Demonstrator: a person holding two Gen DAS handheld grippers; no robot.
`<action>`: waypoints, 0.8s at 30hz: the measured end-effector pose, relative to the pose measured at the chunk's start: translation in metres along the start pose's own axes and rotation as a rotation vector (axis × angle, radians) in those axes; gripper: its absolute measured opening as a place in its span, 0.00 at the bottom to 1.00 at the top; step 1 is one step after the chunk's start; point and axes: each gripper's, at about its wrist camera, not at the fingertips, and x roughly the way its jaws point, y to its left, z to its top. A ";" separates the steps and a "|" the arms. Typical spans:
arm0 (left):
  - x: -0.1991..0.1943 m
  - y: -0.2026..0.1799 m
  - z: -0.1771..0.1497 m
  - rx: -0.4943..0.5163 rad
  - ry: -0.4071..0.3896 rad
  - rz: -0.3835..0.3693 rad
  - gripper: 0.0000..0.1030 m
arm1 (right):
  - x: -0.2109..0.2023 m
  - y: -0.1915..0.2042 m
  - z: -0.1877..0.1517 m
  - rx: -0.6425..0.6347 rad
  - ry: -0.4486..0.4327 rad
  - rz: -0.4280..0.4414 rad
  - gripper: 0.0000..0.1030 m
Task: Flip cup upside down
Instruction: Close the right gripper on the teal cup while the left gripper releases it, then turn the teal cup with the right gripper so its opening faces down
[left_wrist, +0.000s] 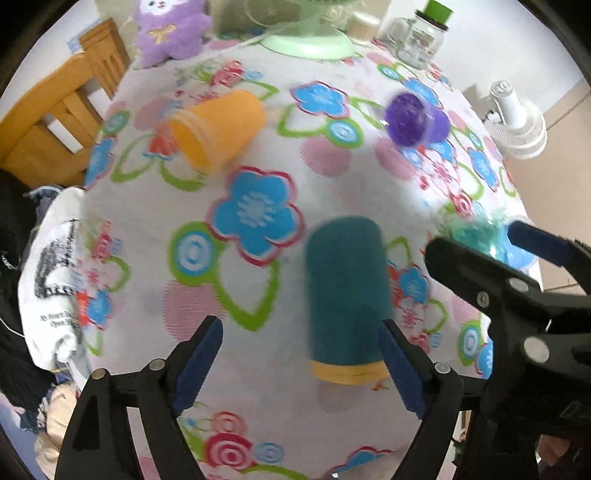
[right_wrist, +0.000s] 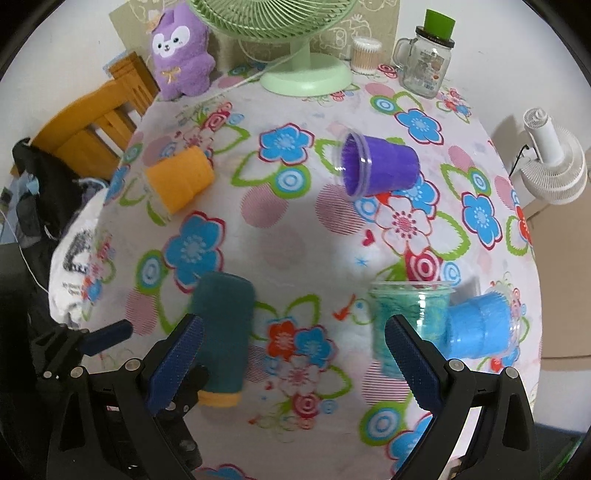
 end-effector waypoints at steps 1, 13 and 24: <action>0.000 0.006 0.002 -0.001 0.000 0.008 0.84 | 0.001 0.005 0.001 0.006 -0.002 0.004 0.97; 0.036 0.056 0.014 0.051 0.057 0.102 0.84 | 0.056 0.031 0.010 0.082 0.086 0.001 0.97; 0.068 0.057 0.022 0.092 0.121 0.066 0.84 | 0.098 0.026 0.009 0.107 0.195 -0.082 0.92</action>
